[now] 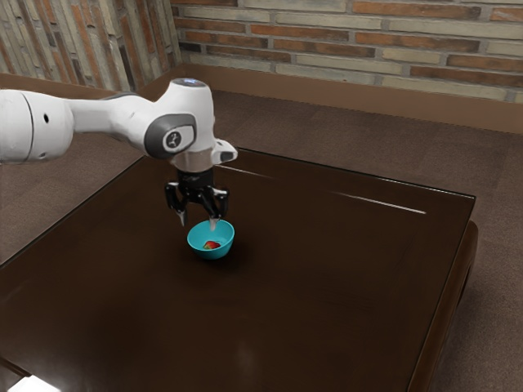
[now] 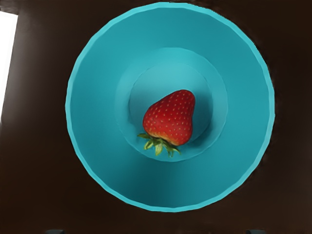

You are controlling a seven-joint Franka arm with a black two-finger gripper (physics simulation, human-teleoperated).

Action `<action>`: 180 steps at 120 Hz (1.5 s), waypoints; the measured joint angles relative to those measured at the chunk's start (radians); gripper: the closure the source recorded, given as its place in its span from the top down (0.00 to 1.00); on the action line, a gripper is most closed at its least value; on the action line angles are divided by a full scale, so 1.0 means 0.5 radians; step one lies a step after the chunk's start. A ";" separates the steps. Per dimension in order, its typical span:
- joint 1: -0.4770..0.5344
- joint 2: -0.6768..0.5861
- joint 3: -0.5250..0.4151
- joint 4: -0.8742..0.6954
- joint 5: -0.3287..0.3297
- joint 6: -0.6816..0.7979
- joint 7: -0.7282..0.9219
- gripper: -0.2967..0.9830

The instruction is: Take strawberry from the bowl

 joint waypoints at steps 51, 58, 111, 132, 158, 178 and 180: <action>-0.038 0.391 0.043 0.184 0.182 0.197 -0.003 0.50; -0.043 0.415 0.043 0.193 0.199 0.209 -0.003 0.50; -0.040 0.448 0.046 0.179 0.242 0.314 -0.005 0.40; -0.018 0.441 0.046 0.142 0.244 0.359 -0.004 0.38; -0.014 0.439 0.044 0.124 0.249 0.382 -0.007 0.33; -0.014 0.439 0.040 0.115 0.254 0.388 -0.016 0.30; -0.014 0.438 0.040 0.115 0.255 0.388 -0.017 0.30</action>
